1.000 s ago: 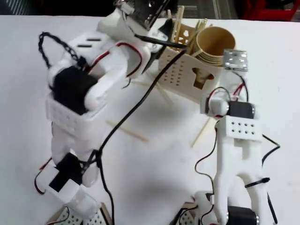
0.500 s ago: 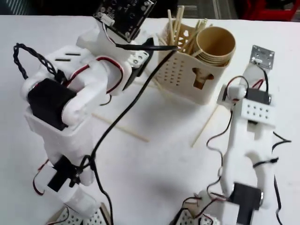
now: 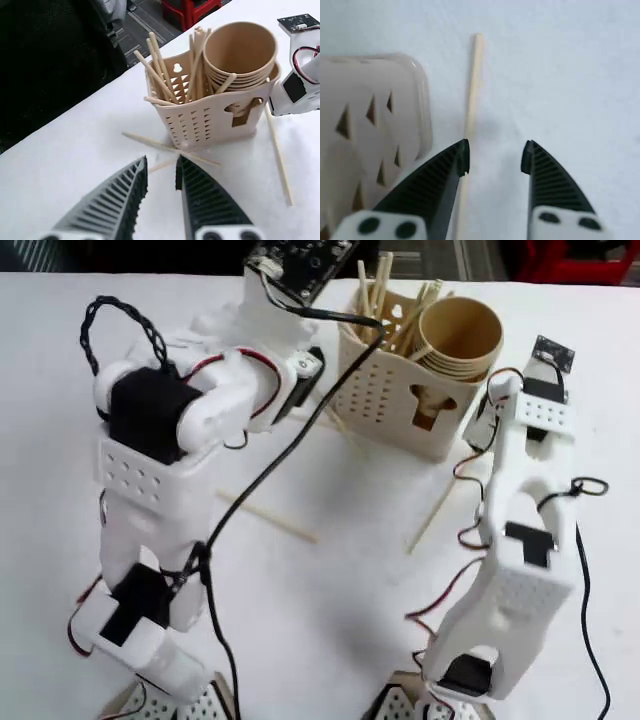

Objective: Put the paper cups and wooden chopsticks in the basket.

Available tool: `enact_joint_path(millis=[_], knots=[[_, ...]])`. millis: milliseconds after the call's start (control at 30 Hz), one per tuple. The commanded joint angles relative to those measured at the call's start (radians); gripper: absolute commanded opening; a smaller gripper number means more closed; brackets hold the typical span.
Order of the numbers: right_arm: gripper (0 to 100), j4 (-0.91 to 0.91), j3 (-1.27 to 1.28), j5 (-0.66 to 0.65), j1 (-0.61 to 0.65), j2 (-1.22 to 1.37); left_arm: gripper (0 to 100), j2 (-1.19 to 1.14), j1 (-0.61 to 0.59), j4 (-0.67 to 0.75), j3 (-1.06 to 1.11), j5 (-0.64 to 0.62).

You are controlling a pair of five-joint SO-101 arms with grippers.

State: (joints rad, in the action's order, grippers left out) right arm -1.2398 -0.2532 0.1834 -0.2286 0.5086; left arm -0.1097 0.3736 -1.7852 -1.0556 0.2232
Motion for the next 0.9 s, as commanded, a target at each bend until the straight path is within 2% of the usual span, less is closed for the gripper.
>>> enact_joint_path(millis=[0, 333, 433, 600, 867], knots=[[20.4, -0.045, -0.192, 0.008, 0.01, 0.111, 11, 0.01, -0.061, -0.002, 0.005, -0.003], [20.3, -0.229, -0.591, 0.009, 0.045, 0.421, 11, 0.015, -0.108, 0.0, 0.172, 0.0], [15.8, -0.277, -0.687, 0.002, 0.048, 0.492, 11, 0.015, -0.108, 0.0, 0.201, 0.0], [2.0, -0.371, -0.85, -0.046, 0.048, 0.581, 11, 0.016, -0.11, -0.002, 0.218, 0.0], [1.9, -0.473, -1.007, -0.06, 0.021, 0.634, 11, 0.11, -0.108, -0.002, 0.249, 0.0]])
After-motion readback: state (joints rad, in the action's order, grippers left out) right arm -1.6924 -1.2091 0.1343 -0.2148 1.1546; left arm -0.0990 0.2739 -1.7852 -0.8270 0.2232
